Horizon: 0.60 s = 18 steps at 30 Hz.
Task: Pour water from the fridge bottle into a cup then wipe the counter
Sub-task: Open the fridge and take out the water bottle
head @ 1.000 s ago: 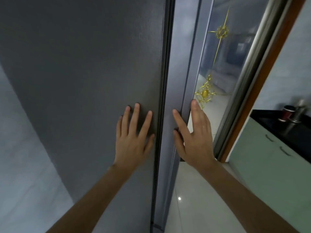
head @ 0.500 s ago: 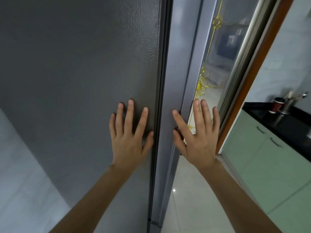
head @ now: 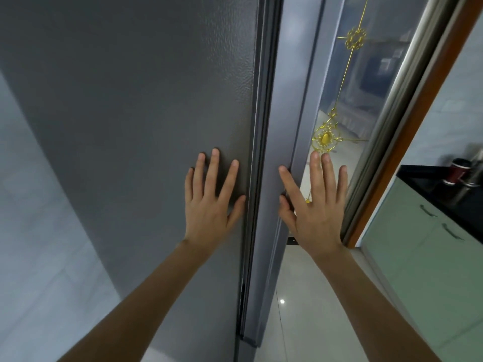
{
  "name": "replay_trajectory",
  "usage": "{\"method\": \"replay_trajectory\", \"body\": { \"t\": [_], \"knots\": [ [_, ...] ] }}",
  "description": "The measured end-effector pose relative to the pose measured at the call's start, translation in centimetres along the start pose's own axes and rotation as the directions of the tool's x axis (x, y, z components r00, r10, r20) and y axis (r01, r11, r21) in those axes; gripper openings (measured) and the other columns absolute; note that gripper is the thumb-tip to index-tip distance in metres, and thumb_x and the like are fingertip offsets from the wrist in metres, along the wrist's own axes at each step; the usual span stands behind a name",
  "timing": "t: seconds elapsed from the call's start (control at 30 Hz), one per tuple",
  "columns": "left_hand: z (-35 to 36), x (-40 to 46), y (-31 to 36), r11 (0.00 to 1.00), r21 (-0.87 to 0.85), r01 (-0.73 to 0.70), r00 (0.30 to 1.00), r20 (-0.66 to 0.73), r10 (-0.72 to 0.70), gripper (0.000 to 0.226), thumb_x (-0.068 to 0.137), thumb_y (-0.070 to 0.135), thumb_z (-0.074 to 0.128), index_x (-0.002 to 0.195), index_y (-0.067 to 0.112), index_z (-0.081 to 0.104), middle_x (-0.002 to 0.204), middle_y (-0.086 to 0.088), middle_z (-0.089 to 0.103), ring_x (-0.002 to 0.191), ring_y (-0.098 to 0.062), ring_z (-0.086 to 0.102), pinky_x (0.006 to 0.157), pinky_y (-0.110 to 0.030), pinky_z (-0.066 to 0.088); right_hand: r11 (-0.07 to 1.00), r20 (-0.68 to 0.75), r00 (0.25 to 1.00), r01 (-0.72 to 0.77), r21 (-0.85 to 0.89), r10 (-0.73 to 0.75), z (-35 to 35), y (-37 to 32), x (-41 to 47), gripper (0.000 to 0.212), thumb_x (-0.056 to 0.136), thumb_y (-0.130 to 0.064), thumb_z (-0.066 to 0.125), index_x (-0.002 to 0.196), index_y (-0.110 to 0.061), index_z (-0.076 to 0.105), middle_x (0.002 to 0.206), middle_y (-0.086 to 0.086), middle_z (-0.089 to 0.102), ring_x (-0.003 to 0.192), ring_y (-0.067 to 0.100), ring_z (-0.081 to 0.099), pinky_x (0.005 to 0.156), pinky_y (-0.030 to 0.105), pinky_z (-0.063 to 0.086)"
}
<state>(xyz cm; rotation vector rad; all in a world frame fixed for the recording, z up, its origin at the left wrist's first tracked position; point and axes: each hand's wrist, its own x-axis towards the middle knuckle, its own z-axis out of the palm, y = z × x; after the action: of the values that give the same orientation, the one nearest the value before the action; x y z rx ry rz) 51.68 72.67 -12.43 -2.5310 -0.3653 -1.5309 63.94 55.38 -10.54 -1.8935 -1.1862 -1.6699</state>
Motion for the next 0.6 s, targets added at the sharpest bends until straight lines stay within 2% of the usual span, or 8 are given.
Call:
{"method": "replay_trajectory", "body": {
  "t": [0.13,0.27,0.33,0.43,0.6],
  "knots": [
    [0.0,0.0,0.1,1.000,0.019,-0.005,1.000,-0.003,0.005,0.057,0.099,0.041,0.043,0.148,0.017,0.028,0.154,-0.021,0.020,0.143,-0.044,0.021,0.112,-0.057,0.027,0.997,0.018,0.998,-0.063,0.039,0.063,-1.3,3.2,-2.2,0.047,0.100,-0.023,0.044,0.145,-0.019,0.032,0.147,0.024,0.025,0.147,0.032,0.011,0.112,0.060,0.025],
    [0.0,0.0,0.2,0.999,0.031,-0.011,1.000,-0.015,0.012,0.056,0.100,0.043,0.039,0.148,0.015,0.029,0.154,-0.023,0.022,0.142,-0.045,0.021,0.112,-0.057,0.027,0.986,0.090,0.985,-0.154,0.066,0.148,-4.1,7.0,-4.1,0.048,0.100,-0.019,0.045,0.145,-0.014,0.031,0.149,0.024,0.020,0.141,0.041,0.020,0.110,0.060,0.027],
    [0.1,0.0,0.2,0.999,0.042,-0.011,1.000,-0.017,0.012,0.058,0.100,0.043,0.041,0.148,0.013,0.030,0.154,-0.024,0.023,0.142,-0.046,0.021,0.112,-0.058,0.027,0.978,0.141,0.972,-0.197,0.069,0.186,-5.4,8.5,-4.9,0.053,0.099,-0.030,0.047,0.146,-0.010,0.030,0.152,0.025,0.015,0.141,0.042,0.020,0.113,0.055,0.026],
    [0.2,0.0,0.3,0.999,0.047,0.008,1.000,-0.026,-0.007,0.061,0.097,0.043,0.045,0.147,0.012,0.031,0.153,-0.026,0.025,0.142,-0.046,0.021,0.110,-0.059,0.028,0.949,0.214,0.934,-0.308,0.073,0.287,-6.6,10.2,-6.1,0.076,0.096,-0.052,0.046,0.149,-0.004,0.021,0.156,0.028,0.007,0.144,0.039,0.017,0.114,0.046,0.025],
    [0.1,0.1,0.7,0.997,0.062,0.037,0.999,-0.023,-0.036,0.062,0.095,0.040,0.049,0.146,0.009,0.034,0.152,-0.028,0.027,0.141,-0.046,0.023,0.109,-0.060,0.029,0.915,0.256,0.887,-0.404,0.024,0.385,-7.4,13.9,-7.3,0.087,0.094,-0.060,0.039,0.151,-0.001,0.009,0.157,0.026,0.001,0.146,0.040,0.011,0.114,0.051,0.027]
  ]
}}
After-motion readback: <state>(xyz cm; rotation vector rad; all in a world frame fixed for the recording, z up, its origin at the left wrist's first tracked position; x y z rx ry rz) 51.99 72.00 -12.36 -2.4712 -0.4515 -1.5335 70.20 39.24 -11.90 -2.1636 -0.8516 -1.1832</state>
